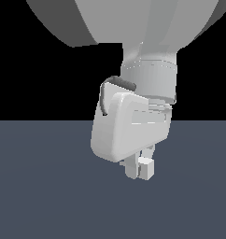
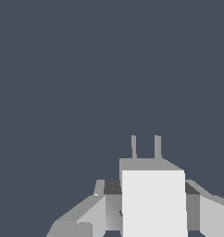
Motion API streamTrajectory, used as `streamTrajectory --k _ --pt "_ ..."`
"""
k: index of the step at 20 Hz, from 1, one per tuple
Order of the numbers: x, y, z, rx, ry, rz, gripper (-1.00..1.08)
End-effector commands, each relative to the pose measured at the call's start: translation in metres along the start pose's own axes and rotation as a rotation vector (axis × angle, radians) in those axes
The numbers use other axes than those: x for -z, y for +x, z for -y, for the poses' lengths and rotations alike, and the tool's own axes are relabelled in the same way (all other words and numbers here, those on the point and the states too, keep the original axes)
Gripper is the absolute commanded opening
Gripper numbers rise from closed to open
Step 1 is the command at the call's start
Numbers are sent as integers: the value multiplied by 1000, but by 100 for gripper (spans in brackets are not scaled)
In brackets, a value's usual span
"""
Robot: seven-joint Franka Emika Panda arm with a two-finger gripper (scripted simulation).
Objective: Plug the charger into the wall socket.
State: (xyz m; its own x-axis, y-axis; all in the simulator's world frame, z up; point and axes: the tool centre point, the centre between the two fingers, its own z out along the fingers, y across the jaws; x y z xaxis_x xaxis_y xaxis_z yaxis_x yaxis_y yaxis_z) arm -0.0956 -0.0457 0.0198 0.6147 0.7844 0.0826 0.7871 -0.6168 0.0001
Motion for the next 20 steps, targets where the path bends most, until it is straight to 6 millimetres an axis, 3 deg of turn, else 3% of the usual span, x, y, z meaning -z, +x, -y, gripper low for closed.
streamTrajectory --k 1,20 --pt "3 4 0 -45 -4 -1 -100" --pt "34 40 -6 -513 -42 -4 -100"
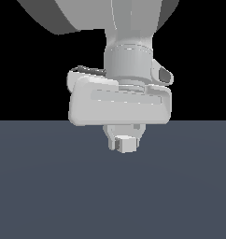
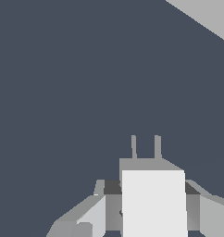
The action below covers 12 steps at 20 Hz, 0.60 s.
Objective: Plug the charger into the wall socket.
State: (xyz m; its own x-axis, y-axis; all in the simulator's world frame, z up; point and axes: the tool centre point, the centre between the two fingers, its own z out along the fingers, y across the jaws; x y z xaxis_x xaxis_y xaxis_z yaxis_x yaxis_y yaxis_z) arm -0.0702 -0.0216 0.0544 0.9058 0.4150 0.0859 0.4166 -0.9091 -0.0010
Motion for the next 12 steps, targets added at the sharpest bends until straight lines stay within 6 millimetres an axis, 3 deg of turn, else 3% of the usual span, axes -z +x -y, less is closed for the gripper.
streamTrajectory --k 1,12 --pt "4 5 0 -63 -5 0 -100" --pt "22 26 -3 -330 -28 0 -100"
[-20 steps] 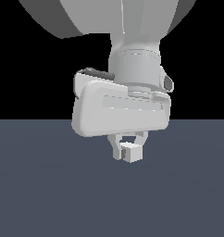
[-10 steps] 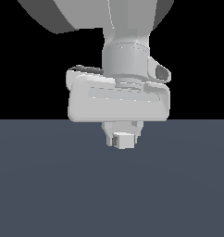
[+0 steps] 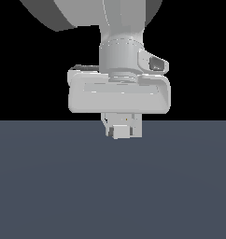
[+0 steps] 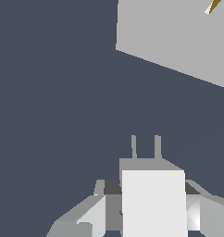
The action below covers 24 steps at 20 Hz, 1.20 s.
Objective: Plug the charger into the wall socket.
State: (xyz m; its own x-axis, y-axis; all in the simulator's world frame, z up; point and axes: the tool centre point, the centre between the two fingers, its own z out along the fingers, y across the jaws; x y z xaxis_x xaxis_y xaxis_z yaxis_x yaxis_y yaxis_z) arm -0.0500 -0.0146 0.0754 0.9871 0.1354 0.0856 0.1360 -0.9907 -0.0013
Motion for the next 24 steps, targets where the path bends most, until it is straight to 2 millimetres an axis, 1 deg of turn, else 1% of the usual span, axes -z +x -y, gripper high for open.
streamTrajectory --k 1,7,13,18,24 --pt "4 5 0 -63 -5 0 -100" --pt "13 16 -1 -198 -17 1 -100" --pt "19 23 -3 -294 -26 2 -100" --pt "22 26 -5 -340 -30 2 -100" --pt "22 27 -6 -355 -31 3 -100"
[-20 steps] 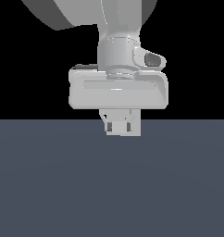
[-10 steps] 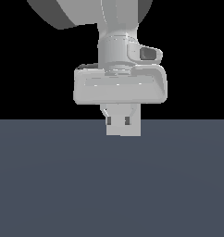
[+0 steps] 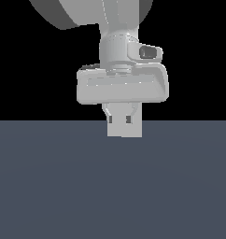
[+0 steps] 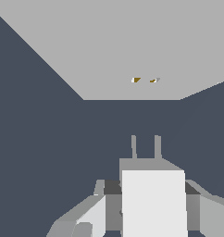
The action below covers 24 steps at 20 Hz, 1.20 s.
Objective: Plug the charger into the wall socket.
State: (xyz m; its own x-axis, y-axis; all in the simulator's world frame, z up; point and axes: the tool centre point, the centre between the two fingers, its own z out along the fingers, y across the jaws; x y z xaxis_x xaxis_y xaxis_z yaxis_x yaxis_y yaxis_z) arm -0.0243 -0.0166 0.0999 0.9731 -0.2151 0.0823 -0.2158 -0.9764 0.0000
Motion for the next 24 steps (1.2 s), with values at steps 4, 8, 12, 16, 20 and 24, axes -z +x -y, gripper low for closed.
streamTrajectory --k 4,8,12,16,20,24 --pt "0 0 0 -2 0 0 -100" --pt "0 5 0 -2 0 0 -100" --pt "-1 15 0 -2 0 0 -100" --pt "-3 30 0 -2 0 0 -100" --pt "-4 42 0 -2 0 0 -100" --pt "-4 49 0 -2 0 0 -100"
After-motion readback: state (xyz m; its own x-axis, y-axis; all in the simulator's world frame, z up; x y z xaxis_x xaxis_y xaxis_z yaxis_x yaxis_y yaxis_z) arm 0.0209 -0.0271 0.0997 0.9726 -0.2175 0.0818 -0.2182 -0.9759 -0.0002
